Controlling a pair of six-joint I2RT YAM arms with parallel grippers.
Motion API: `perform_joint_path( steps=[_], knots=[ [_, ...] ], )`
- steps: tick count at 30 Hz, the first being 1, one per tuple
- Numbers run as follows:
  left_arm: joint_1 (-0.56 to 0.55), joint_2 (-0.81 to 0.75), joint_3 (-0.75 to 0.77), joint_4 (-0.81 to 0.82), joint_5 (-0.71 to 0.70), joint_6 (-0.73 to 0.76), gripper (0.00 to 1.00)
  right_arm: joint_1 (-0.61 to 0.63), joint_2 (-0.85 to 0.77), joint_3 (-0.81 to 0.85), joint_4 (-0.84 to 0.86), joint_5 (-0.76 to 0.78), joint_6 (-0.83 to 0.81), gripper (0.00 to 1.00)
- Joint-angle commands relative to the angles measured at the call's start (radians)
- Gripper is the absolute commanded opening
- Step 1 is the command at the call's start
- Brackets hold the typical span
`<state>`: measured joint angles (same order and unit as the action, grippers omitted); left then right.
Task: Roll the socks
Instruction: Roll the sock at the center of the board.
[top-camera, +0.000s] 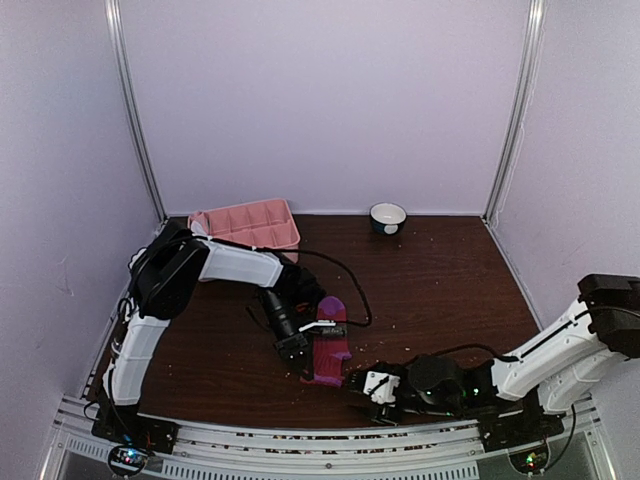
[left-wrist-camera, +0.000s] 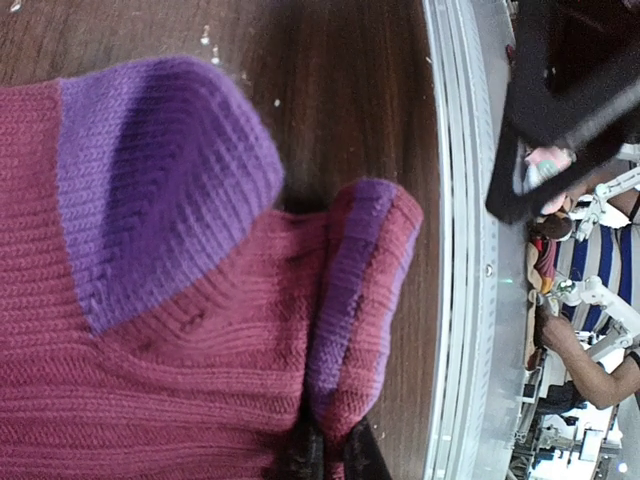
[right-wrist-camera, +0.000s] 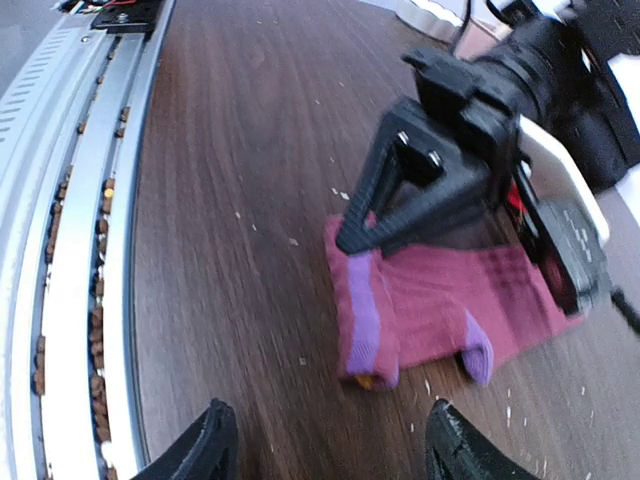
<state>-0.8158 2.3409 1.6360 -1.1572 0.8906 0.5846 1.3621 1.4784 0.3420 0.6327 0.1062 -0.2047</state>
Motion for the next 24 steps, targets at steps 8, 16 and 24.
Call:
perform_joint_path(
  steps=[8, 16, 24],
  knots=[
    [0.009, 0.083, -0.012, 0.047, -0.168, -0.029, 0.00, -0.023, 0.246, 0.242, 0.005, -0.040, -0.271, 0.47],
    [0.009, 0.075, -0.013, 0.027, -0.144, 0.005, 0.01, -0.079, 0.322, 0.280, -0.036, -0.101, -0.258, 0.38],
    [0.009, 0.042, -0.027, 0.007, -0.152, 0.053, 0.23, -0.118, 0.340, 0.277, -0.079, -0.146, -0.194, 0.12]
  ],
)
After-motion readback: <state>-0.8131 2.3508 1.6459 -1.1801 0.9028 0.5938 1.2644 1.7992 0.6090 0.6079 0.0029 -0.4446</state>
